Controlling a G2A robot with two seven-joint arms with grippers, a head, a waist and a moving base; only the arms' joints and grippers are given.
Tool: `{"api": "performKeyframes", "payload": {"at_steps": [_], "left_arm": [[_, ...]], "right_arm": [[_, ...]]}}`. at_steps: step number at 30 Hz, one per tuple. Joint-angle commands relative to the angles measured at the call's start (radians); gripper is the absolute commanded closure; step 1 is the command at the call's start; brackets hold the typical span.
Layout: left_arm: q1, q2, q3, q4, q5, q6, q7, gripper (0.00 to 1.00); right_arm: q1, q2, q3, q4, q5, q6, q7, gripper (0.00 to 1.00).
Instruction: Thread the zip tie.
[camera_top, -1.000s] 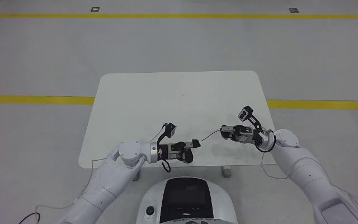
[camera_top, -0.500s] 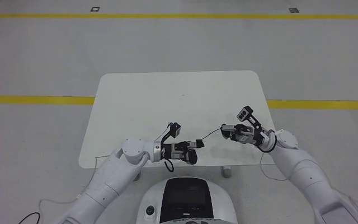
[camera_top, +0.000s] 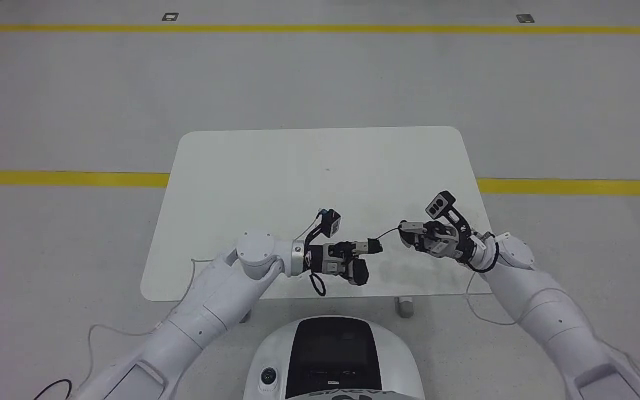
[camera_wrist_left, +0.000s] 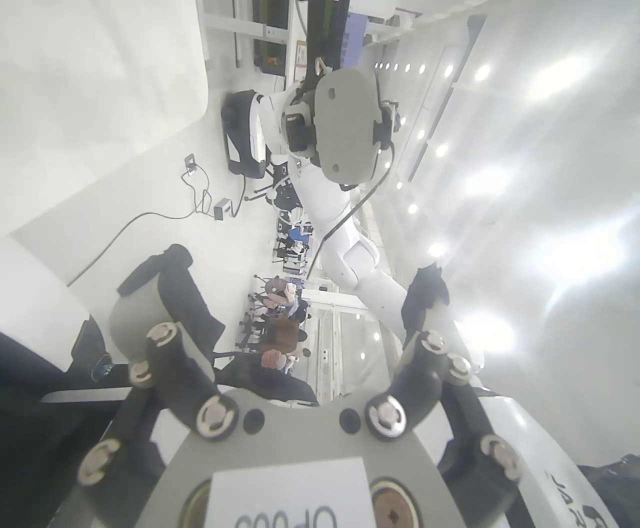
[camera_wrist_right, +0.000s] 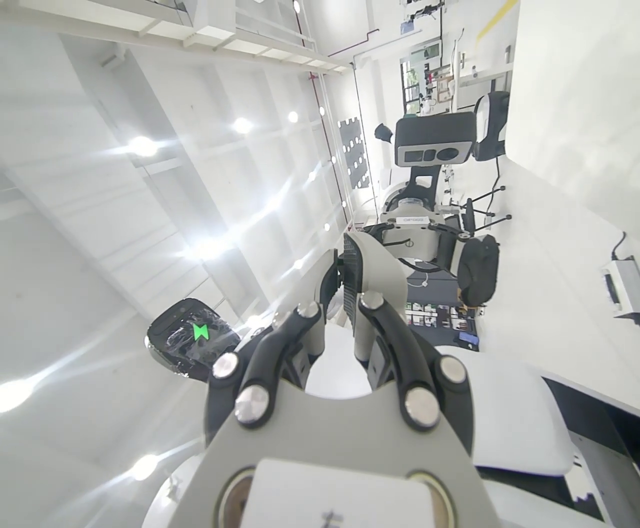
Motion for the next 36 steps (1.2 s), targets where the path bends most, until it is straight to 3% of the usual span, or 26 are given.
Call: {"api": "performKeyframes", "payload": {"at_steps": [1, 6, 12, 23, 28, 36], "left_arm": [[0.000, 0.000, 0.000, 0.000, 0.000, 0.000, 0.000, 0.00], [0.009, -0.007, 0.010, -0.008, -0.018, -0.006, 0.096, 0.00], [-0.001, -0.023, 0.030, 0.018, -0.068, 0.003, 0.192, 0.00], [-0.005, -0.028, 0.037, 0.026, -0.088, -0.013, 0.188, 0.00], [0.005, -0.029, 0.044, 0.009, -0.089, -0.013, 0.212, 0.00], [-0.005, -0.034, 0.057, 0.019, -0.099, -0.015, 0.211, 0.00]], "right_arm": [[0.000, 0.000, 0.000, 0.000, 0.000, 0.000, 0.000, 1.00], [-0.020, -0.004, 0.008, -0.034, 0.006, 0.025, -0.027, 1.00], [-0.028, -0.015, 0.016, -0.025, 0.031, 0.055, 0.000, 1.00], [-0.023, -0.023, 0.016, -0.008, 0.028, 0.060, -0.006, 1.00], [-0.045, -0.024, 0.027, -0.052, 0.007, 0.076, -0.052, 1.00], [-0.064, -0.026, 0.053, -0.076, -0.020, 0.094, -0.063, 1.00]]}}
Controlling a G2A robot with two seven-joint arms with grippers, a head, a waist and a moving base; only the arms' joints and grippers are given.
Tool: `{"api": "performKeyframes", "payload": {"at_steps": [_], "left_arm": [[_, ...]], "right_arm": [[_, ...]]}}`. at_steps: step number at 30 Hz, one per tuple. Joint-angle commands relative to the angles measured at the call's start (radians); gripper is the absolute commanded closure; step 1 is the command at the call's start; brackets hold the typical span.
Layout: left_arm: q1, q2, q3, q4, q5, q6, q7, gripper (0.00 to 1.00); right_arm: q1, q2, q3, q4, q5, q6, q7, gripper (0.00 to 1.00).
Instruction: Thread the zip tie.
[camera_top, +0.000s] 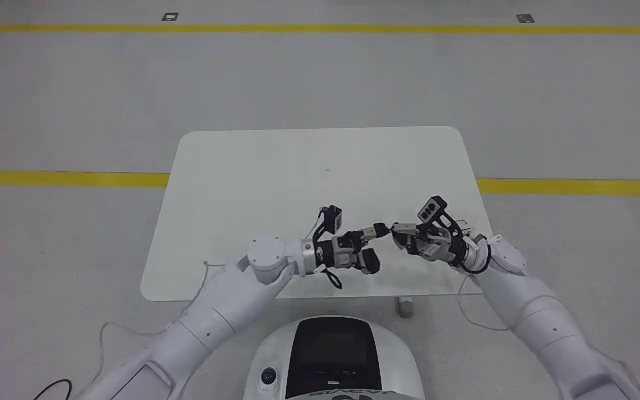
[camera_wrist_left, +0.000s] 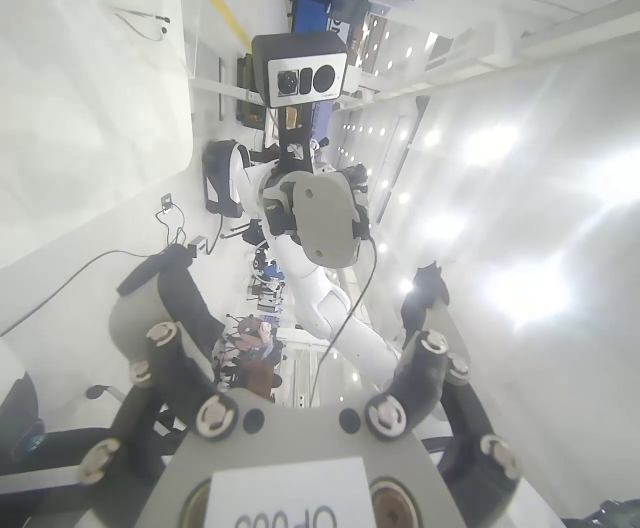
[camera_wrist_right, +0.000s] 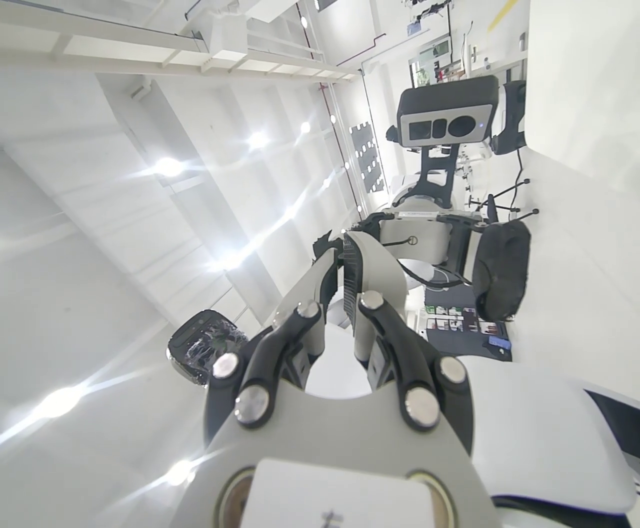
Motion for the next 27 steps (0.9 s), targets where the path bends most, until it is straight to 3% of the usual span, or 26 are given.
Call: {"api": "performKeyframes", "payload": {"at_steps": [1, 7, 10, 11, 12, 14, 16, 21, 27], "left_arm": [[-0.002, -0.001, 0.002, 0.002, -0.001, 0.001, 0.000, 0.00], [-0.005, -0.001, 0.005, 0.005, -0.004, 0.001, -0.005, 0.00], [-0.005, -0.001, 0.006, 0.005, -0.005, 0.000, -0.006, 0.20], [-0.005, -0.001, 0.006, 0.006, -0.005, 0.000, -0.006, 0.40], [-0.005, 0.000, 0.006, 0.006, -0.005, 0.000, -0.007, 0.47], [-0.005, 0.000, 0.006, 0.006, -0.006, 0.000, -0.008, 0.45], [-0.005, 0.000, 0.007, 0.007, -0.009, 0.000, -0.011, 0.33], [-0.007, 0.000, 0.008, 0.011, -0.017, -0.002, -0.020, 0.44], [-0.008, -0.001, 0.009, 0.015, -0.024, -0.008, -0.028, 0.49]], "right_arm": [[-0.004, -0.001, 0.005, -0.003, -0.005, 0.003, -0.001, 1.00], [-0.008, -0.006, 0.013, -0.008, -0.029, 0.012, -0.008, 1.00], [-0.008, -0.008, 0.017, -0.008, -0.039, 0.014, -0.010, 1.00], [-0.008, -0.009, 0.019, -0.007, -0.041, 0.015, -0.010, 1.00], [-0.009, -0.010, 0.022, -0.007, -0.041, 0.015, -0.012, 1.00], [-0.011, -0.013, 0.028, -0.005, -0.033, 0.014, -0.010, 1.00], [-0.013, -0.014, 0.035, -0.003, -0.025, 0.012, -0.004, 1.00], [-0.015, -0.019, 0.043, 0.000, -0.032, 0.017, 0.003, 1.00], [-0.013, -0.024, 0.047, 0.002, -0.050, 0.026, 0.005, 1.00]]}}
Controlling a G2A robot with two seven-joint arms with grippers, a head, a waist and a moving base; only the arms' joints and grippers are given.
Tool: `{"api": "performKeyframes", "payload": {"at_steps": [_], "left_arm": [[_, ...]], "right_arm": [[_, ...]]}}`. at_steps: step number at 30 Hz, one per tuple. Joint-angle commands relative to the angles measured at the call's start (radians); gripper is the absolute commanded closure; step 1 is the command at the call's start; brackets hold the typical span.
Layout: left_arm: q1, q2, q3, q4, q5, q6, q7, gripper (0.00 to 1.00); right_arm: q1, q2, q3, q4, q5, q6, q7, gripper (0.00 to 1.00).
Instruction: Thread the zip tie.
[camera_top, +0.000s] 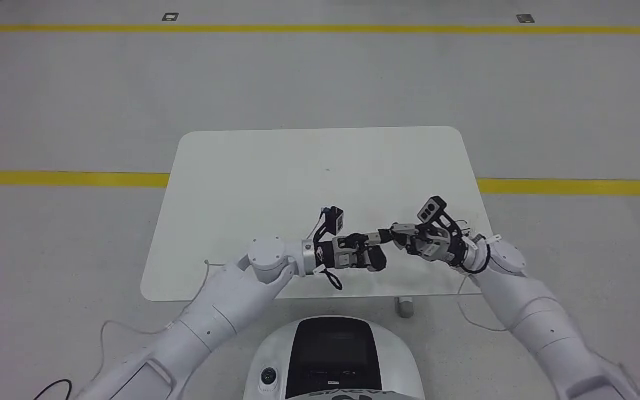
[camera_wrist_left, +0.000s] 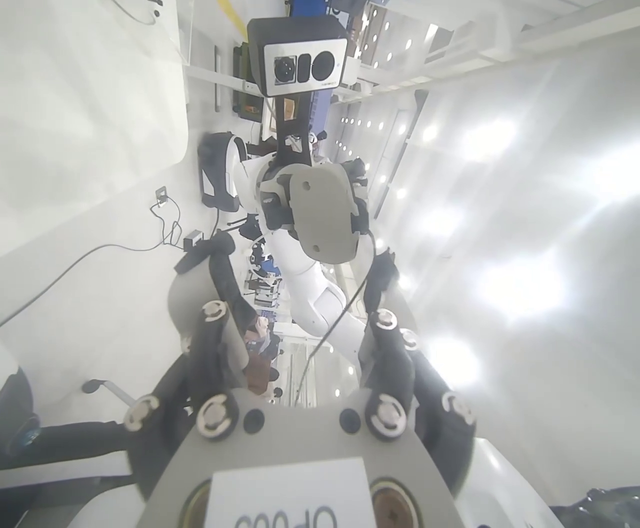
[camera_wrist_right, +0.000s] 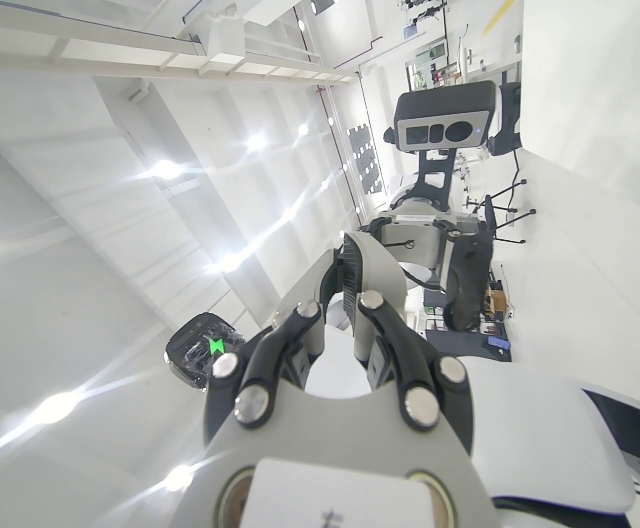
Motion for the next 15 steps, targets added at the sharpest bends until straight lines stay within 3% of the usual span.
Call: {"api": "performKeyframes", "payload": {"at_steps": [1, 15], "left_arm": [[-0.001, 0.000, 0.001, 0.001, -0.002, -0.001, -0.003, 0.50], [-0.007, -0.001, 0.006, 0.010, -0.008, -0.003, -0.011, 0.58]], "right_arm": [[0.000, -0.002, 0.002, 0.000, -0.003, 0.002, 0.001, 1.00], [0.000, -0.010, 0.019, 0.009, -0.051, 0.012, -0.015, 1.00]]}}
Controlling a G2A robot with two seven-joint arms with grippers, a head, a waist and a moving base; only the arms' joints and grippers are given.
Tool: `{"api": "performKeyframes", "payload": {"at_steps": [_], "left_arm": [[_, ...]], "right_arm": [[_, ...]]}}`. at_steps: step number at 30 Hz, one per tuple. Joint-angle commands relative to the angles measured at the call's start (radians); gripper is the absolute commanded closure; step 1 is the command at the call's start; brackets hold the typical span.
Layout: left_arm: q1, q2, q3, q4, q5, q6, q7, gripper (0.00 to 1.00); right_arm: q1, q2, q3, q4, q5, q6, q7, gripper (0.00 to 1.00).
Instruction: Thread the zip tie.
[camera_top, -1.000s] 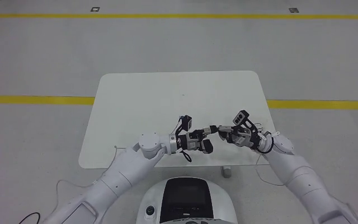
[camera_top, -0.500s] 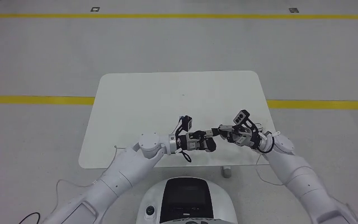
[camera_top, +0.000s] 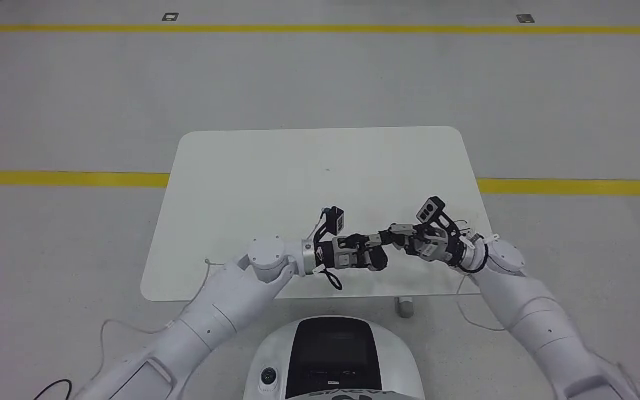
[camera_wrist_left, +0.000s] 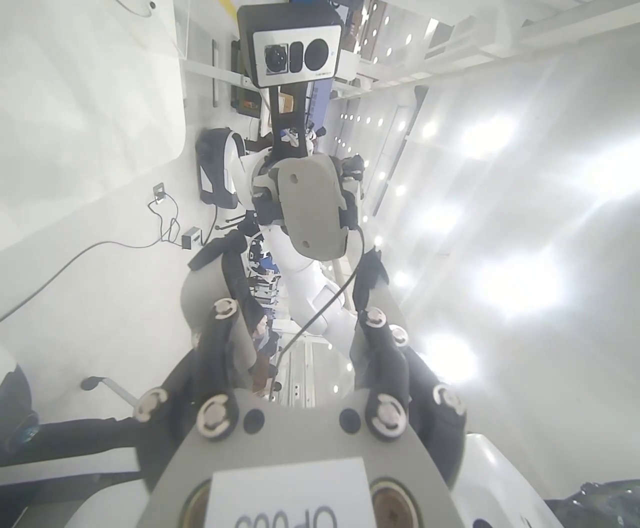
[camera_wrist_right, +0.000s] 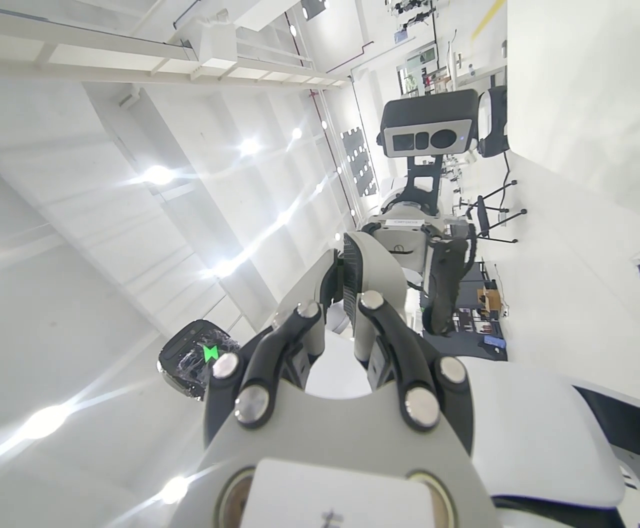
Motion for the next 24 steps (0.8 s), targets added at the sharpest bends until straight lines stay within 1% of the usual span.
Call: {"api": "performKeyframes", "payload": {"at_steps": [1, 7, 9, 12, 24], "left_arm": [[0.000, 0.000, 0.000, 0.001, 0.000, -0.001, 0.000, 0.60], [0.001, 0.002, -0.003, 0.003, 0.003, -0.003, 0.003, 0.71], [0.002, 0.003, -0.003, 0.002, 0.004, -0.003, 0.005, 0.73], [0.002, 0.003, -0.003, 0.001, 0.008, -0.003, 0.008, 0.75], [0.006, 0.007, -0.008, -0.006, 0.012, -0.004, 0.018, 0.76]], "right_arm": [[0.000, 0.000, 0.004, 0.002, -0.012, 0.000, -0.002, 1.00], [-0.002, 0.005, 0.023, -0.002, -0.065, 0.001, -0.015, 1.00], [-0.005, 0.007, 0.028, -0.007, -0.083, 0.005, -0.017, 1.00], [-0.009, 0.011, 0.036, -0.016, -0.114, 0.014, -0.014, 1.00], [-0.031, 0.019, 0.057, -0.055, -0.200, 0.025, -0.020, 1.00]]}}
